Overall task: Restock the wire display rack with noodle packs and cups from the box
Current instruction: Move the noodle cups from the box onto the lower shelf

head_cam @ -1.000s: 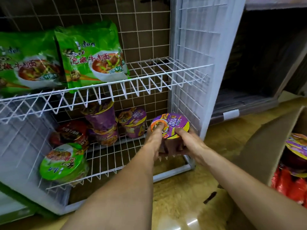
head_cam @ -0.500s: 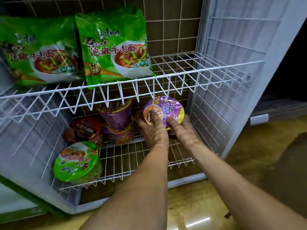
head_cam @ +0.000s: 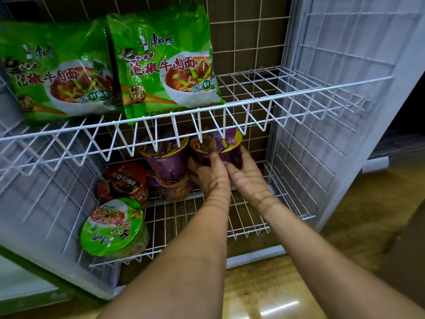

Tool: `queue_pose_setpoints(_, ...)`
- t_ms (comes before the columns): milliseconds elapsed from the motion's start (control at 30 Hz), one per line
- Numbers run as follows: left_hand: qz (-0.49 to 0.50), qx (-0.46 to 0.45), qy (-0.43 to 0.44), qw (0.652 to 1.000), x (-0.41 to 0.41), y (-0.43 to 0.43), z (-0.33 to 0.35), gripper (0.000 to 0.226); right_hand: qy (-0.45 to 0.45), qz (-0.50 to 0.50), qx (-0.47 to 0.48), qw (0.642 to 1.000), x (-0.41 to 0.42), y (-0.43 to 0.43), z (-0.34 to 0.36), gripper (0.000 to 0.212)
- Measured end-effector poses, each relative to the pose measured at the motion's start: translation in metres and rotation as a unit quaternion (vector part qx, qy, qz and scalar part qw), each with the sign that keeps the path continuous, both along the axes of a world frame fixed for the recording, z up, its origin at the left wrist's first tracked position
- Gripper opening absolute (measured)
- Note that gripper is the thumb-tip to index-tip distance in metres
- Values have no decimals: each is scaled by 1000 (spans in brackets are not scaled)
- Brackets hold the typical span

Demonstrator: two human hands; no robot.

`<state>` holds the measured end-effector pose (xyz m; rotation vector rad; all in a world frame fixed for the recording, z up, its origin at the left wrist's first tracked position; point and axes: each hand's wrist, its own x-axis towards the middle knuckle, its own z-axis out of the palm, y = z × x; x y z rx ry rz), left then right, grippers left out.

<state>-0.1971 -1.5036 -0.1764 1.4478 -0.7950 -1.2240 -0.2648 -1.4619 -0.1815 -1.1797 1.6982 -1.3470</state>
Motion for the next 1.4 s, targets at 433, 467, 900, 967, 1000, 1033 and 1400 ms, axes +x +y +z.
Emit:
queue_pose_setpoints(433, -19, -40, 6, 999, 6, 1, 4, 79, -10, 29, 28, 999, 11, -20, -2, 86)
queue_pose_setpoints(467, -26, -42, 3, 999, 6, 2, 6, 71, -13, 38, 36, 999, 11, -19, -3, 83)
queue_pose_setpoints(900, 0, 3, -50, 999, -9, 9, 0, 34, -30, 64, 74, 995, -12, -3, -7, 68)
queue_pose_setpoints(967, -18, 6, -63, 998, -14, 14, 1, 36, -25, 49, 75, 996, -18, 1, -4, 62)
queue_pose_setpoints(1000, -26, 4, -66, 997, -17, 16, 1, 37, -27, 44, 71, 996, -21, 4, -1, 60)
queue_pose_setpoints(1033, -30, 2, -70, 997, -21, 19, 1, 41, -30, 39, 71, 996, -25, 6, 0, 58)
queue_pose_setpoints(1400, -182, -106, -197, 958, -59, 60, 17, 34, -32, -69, 18, 997, -65, 39, 10, 18)
